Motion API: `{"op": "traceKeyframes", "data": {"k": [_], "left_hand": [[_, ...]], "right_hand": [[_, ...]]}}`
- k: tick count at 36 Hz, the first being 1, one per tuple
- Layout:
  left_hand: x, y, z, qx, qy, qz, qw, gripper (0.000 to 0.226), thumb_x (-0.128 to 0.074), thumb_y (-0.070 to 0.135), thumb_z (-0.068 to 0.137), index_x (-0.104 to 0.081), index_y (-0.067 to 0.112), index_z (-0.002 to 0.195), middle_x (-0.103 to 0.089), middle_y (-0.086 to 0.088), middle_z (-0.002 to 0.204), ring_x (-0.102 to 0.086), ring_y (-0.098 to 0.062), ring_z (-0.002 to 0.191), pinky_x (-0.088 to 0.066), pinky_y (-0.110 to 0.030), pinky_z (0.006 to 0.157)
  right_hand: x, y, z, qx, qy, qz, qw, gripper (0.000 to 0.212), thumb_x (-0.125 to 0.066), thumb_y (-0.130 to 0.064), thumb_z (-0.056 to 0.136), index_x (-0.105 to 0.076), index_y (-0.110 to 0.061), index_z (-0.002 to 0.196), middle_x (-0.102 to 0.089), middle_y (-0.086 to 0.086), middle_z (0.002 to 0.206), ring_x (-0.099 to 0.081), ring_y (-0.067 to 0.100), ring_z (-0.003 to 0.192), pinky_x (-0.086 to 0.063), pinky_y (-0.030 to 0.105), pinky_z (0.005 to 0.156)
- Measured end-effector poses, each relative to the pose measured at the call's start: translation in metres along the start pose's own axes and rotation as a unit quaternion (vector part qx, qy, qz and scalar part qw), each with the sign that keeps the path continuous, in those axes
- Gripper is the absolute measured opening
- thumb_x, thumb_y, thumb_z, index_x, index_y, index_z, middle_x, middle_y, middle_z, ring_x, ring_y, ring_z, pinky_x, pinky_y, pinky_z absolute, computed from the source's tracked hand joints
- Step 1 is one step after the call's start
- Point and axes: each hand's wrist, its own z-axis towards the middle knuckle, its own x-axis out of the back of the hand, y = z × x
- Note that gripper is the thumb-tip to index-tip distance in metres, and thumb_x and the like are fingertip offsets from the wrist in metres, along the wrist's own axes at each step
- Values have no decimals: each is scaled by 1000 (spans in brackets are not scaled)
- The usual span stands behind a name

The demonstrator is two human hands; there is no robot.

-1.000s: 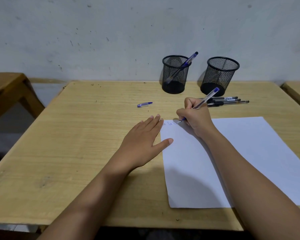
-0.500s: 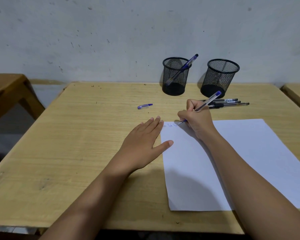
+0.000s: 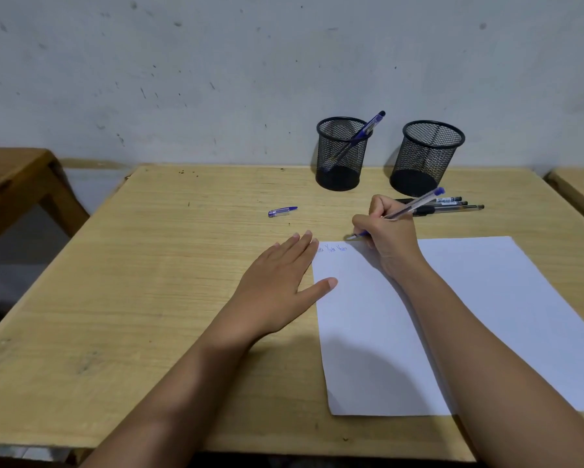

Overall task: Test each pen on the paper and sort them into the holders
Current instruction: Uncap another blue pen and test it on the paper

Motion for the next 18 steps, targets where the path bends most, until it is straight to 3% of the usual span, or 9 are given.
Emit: {"op": "traceKeyframes", "data": {"k": [4,9,14,18], "left_hand": [[0,0,0,-2,6,-4,1000,70,-29,61,91,-7,27,149,2,14,157,5,1,143,1,-23,117],[2,0,1,-2,20,-22,1000,70,-35,60,90,-15,27,148,-6,12,158,-1,-2,144,-5,-25,117],[10,0,4,9,13,-53,998,70,-46,58,87,-25,27,146,-15,11,156,-11,-6,143,-12,-27,114],[20,-2,10,28,6,-148,989,60,-52,57,85,-46,24,134,-37,10,145,-31,-9,135,-26,-30,111]], "right_hand": [[1,-3,-2,-14,-5,36,999,39,-62,14,68,-36,-11,53,-40,7,49,-40,11,42,-36,18,42],[2,-7,-5,-23,-28,84,996,25,-71,7,71,-52,-8,63,-64,5,57,-56,11,51,-48,17,52],[3,-19,-7,-22,-23,115,993,11,-69,7,74,-62,6,83,-70,5,69,-67,13,68,-55,20,71],[9,-31,-6,-7,-39,106,994,9,-68,6,74,-68,-1,81,-70,10,76,-68,19,74,-56,21,76]]}}
